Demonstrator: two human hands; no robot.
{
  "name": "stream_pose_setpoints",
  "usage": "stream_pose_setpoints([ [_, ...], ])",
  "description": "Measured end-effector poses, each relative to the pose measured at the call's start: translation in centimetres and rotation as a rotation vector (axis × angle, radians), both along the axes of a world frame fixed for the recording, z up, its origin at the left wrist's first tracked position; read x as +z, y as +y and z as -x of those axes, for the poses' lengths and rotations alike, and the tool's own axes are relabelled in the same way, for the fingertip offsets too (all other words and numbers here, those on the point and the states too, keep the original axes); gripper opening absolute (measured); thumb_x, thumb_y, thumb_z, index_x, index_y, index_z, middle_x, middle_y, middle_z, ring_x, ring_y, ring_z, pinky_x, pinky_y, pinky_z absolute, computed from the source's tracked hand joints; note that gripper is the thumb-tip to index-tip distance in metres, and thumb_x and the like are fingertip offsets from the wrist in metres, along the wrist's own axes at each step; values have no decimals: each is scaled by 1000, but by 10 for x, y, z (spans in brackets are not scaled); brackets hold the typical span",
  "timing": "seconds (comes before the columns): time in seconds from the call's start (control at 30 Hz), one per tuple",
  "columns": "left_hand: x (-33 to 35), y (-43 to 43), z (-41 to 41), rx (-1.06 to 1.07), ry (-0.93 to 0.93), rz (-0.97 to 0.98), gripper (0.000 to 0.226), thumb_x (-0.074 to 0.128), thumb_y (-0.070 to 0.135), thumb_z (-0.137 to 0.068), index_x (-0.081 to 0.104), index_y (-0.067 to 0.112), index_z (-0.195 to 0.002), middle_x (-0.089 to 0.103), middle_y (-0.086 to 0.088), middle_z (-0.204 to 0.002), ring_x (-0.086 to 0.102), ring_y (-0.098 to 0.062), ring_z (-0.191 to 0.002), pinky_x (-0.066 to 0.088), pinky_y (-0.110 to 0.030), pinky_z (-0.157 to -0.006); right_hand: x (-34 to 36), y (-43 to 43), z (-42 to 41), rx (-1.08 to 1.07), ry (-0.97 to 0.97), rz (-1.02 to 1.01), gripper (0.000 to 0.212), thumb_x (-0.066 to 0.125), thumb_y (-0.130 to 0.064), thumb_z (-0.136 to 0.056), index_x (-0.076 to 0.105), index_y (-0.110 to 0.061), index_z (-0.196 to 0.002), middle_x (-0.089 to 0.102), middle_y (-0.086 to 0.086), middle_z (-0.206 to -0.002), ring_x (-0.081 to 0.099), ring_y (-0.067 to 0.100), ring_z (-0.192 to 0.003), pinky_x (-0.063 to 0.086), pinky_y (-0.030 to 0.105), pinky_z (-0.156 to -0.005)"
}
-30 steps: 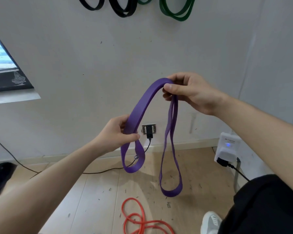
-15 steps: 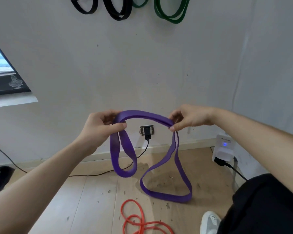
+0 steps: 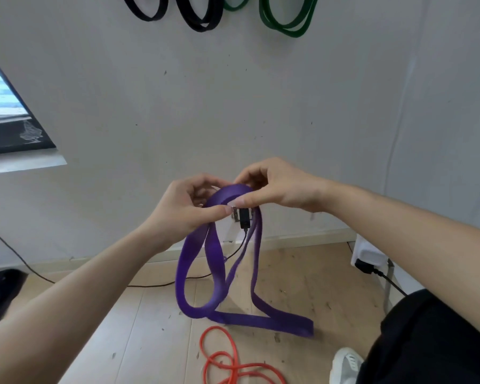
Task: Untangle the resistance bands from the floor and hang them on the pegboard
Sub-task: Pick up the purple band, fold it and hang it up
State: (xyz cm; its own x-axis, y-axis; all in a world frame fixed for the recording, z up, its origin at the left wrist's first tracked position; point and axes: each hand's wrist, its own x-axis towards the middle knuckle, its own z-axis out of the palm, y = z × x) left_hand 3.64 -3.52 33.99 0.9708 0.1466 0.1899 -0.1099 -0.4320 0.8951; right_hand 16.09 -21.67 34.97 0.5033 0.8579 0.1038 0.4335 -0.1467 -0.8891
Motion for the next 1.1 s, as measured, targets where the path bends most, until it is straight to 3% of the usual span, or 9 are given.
stream_pose_setpoints([
  [0.1,-5,1,-1,-6,48,-97,28,82,-1,-79,70,11,-101,74,-1,-78,68,-9,-70,58,-21,-68,10,-3,0,-65,-43,-93,21,82,-11,-79,73,-15,-97,73,0,-85,66,7,-78,54,23,-74],
  [0.27,-12,11,-2,17,116,-172,22,81,5,-82,69,10,-99,73,-9,-88,73,-17,-77,59,-26,-71,19,-17,-18,-200,38,-253,17,78,-6,-82,72,-16,-95,70,-1,-84,65,13,-82,57,39,-87],
  [0.4,-11,14,-2,19,112,-156,25,82,7,-82,69,14,-102,75,-9,-91,73,-24,-86,60,-30,-78,11,-29,-31,-222,38,-197,16,75,-9,-85,71,-20,-96,70,-4,-83,66,12,-79,56,39,-88],
  [0.5,-10,14,0,48,89,-149,24,84,8,-80,72,17,-99,73,-11,-87,71,-26,-79,57,-35,-77,4,-39,-43,-215,101,-104,17,72,-9,-86,69,-14,-102,69,6,-88,66,13,-78,54,41,-90],
  [0.67,2,15,5,98,15,-55,30,84,4,-79,75,24,-99,76,0,-85,69,-8,-73,54,-18,-71,-18,-45,-53,-84,19,254,21,75,-14,-87,71,-14,-108,73,15,-105,68,26,-97,50,50,-99],
  [0.83,7,0,7,51,-19,-35,32,86,2,-75,76,24,-96,77,3,-86,70,-7,-75,57,-19,-72,-18,-25,-27,132,-19,484,37,79,-21,-84,66,-20,-119,72,-3,-116,66,10,-110,48,18,-89],
  [0.9,9,-5,6,37,-35,-62,33,87,1,-74,76,24,-95,77,3,-87,70,-7,-76,58,-22,-72,-12,-15,-13,159,5,372,53,82,-22,-81,59,-25,-129,67,-9,-125,60,3,-118,47,9,-87],
  [1.0,9,-6,5,24,-48,-86,31,87,2,-74,76,20,-97,77,-1,-87,70,-10,-76,58,-27,-74,-7,-2,3,132,76,108,59,82,-17,-79,57,-21,-132,67,-1,-126,60,13,-121,50,27,-100],
  [1.1,9,-2,4,52,-72,-50,31,87,3,-75,76,19,-99,78,0,-87,72,-11,-78,59,-24,-72,-6,6,15,123,53,-1,51,79,-9,-83,57,-10,-129,67,14,-121,62,28,-116,52,40,-100],
])
